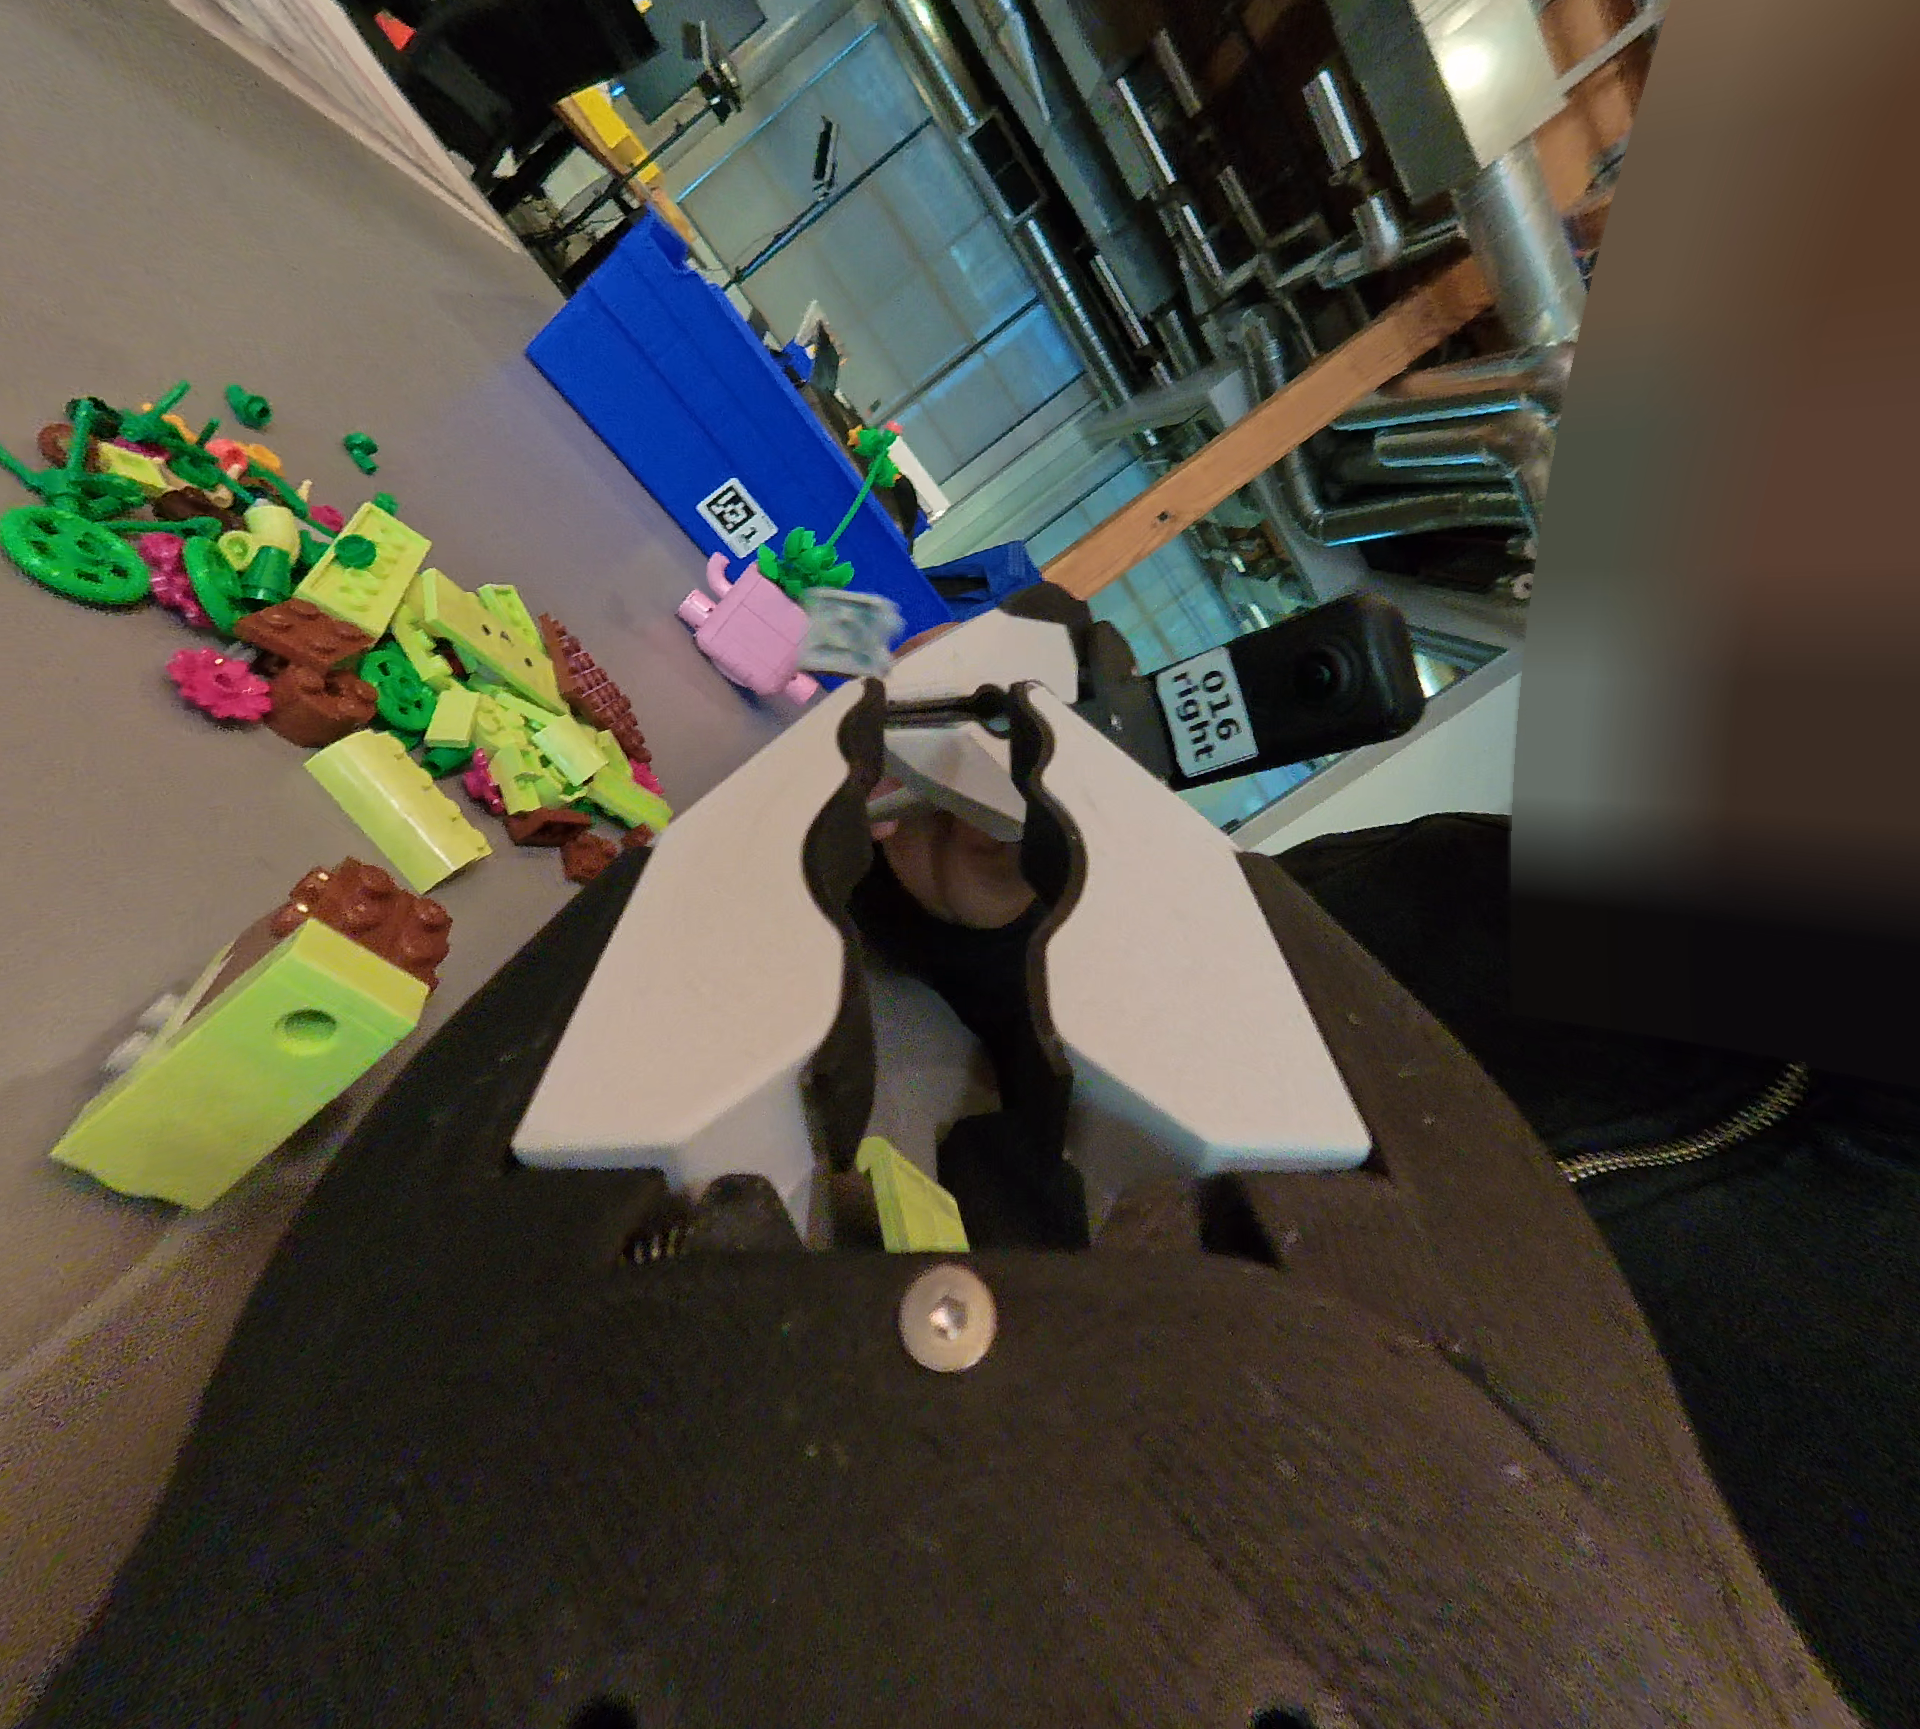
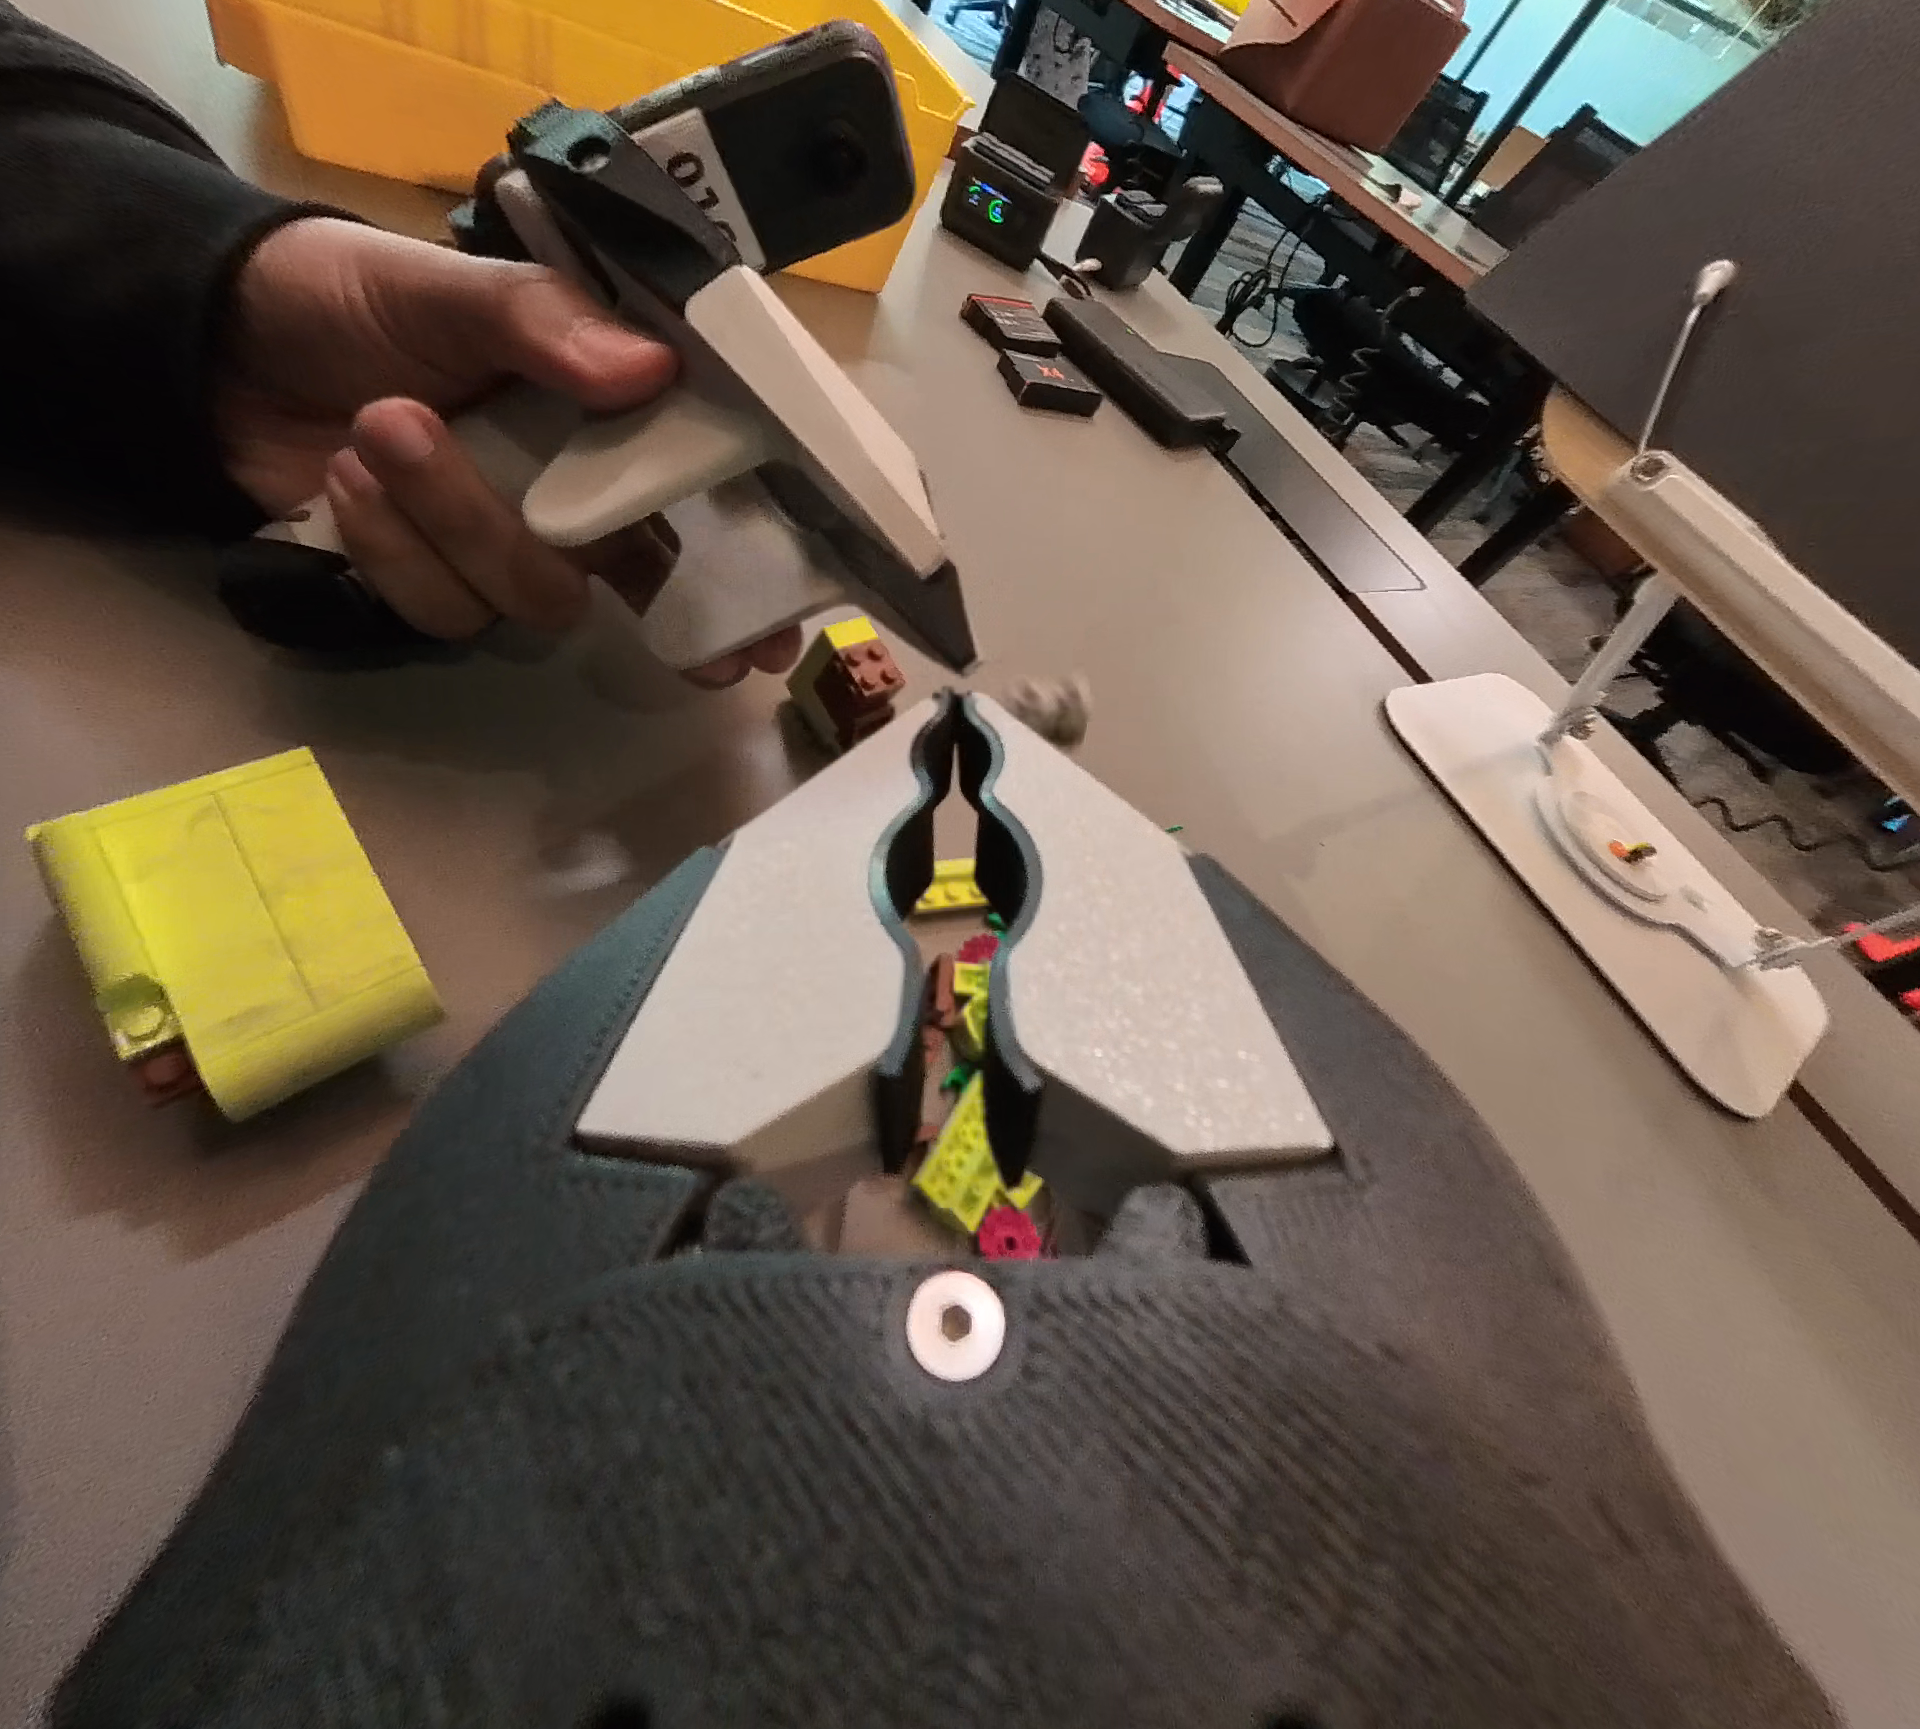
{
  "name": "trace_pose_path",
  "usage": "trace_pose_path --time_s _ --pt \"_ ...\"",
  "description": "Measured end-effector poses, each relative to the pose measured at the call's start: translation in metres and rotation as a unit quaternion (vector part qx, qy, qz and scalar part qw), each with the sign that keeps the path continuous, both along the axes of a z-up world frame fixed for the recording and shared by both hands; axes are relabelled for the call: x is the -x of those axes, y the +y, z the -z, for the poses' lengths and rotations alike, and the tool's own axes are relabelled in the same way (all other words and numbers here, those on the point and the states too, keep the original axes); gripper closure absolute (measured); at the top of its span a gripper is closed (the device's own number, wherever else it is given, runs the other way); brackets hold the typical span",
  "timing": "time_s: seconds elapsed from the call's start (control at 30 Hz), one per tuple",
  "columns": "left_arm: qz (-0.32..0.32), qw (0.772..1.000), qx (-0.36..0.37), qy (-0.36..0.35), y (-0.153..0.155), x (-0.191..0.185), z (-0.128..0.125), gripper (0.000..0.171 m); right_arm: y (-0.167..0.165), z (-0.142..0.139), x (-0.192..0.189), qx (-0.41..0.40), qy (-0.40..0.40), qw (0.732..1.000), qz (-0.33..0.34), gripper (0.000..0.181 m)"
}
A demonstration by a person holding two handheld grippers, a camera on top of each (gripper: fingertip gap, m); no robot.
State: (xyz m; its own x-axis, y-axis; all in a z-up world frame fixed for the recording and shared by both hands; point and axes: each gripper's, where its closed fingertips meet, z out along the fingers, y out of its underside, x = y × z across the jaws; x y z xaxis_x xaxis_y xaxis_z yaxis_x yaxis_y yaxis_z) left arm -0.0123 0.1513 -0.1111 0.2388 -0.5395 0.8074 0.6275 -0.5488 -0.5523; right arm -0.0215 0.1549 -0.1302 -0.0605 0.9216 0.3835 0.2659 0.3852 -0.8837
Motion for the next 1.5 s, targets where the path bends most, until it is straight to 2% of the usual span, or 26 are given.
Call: trace_pose_path --time_s 0.13,0.3,0.47,0.53,0.63,0.8,0.87,0.97,1.1,1.2,1.27,1.4,1.5 --pt "0.009 1.000 0.000 0.023 -0.002 -0.007 0.004 0.156 -0.001 0.003 0.001 -0.018 -0.008 1.000 0.001 0.181" --pt "-0.023 0.998 -0.020 0.046 0.001 0.007 -0.002 0.156 0.005 0.001 -0.002 -0.020 -0.008 1.000 0.009 0.181" --pt "-0.095 0.982 -0.063 0.150 0.007 0.033 -0.007 0.156 0.041 -0.009 -0.015 0.044 0.013 0.997 0.061 0.181" --pt "-0.113 0.970 -0.077 0.202 0.008 0.036 -0.005 0.157 0.050 0.003 -0.017 0.097 -0.013 0.993 0.066 0.176" --pt "-0.122 0.950 -0.093 0.273 0.008 0.031 0.002 0.158 0.040 0.033 -0.014 0.172 -0.091 0.980 0.035 0.168" --pt "-0.122 0.904 -0.111 0.394 0.009 0.021 0.022 0.161 0.018 0.072 -0.005 0.155 -0.189 0.970 0.013 0.160" --pt "-0.122 0.888 -0.120 0.427 0.009 0.019 0.027 0.161 0.013 0.080 -0.002 0.149 -0.209 0.966 0.012 0.155" --pt "-0.119 0.879 -0.129 0.443 0.008 0.015 0.029 0.162 0.015 0.080 0.002 0.145 -0.212 0.966 0.030 0.154" --pt "-0.118 0.883 -0.125 0.437 0.008 0.017 0.029 0.161 0.015 0.084 0.003 0.134 -0.224 0.965 0.037 0.154" --pt "-0.102 0.893 -0.123 0.421 0.006 0.015 0.028 0.159 -0.006 0.083 0.003 0.147 -0.228 0.962 -0.021 0.159" --pt "-0.058 0.894 -0.115 0.430 0.000 0.010 0.036 0.157 -0.022 0.082 0.001 0.161 -0.232 0.957 -0.066 0.158" --pt "0.010 0.882 -0.083 0.464 -0.010 0.007 0.056 0.154 -0.018 0.081 -0.004 0.139 -0.227 0.962 -0.060 0.157" --pt "0.046 0.868 -0.075 0.488 -0.017 -0.001 0.068 0.145 -0.020 0.082 -0.002 0.139 -0.229 0.961 -0.062 0.154"
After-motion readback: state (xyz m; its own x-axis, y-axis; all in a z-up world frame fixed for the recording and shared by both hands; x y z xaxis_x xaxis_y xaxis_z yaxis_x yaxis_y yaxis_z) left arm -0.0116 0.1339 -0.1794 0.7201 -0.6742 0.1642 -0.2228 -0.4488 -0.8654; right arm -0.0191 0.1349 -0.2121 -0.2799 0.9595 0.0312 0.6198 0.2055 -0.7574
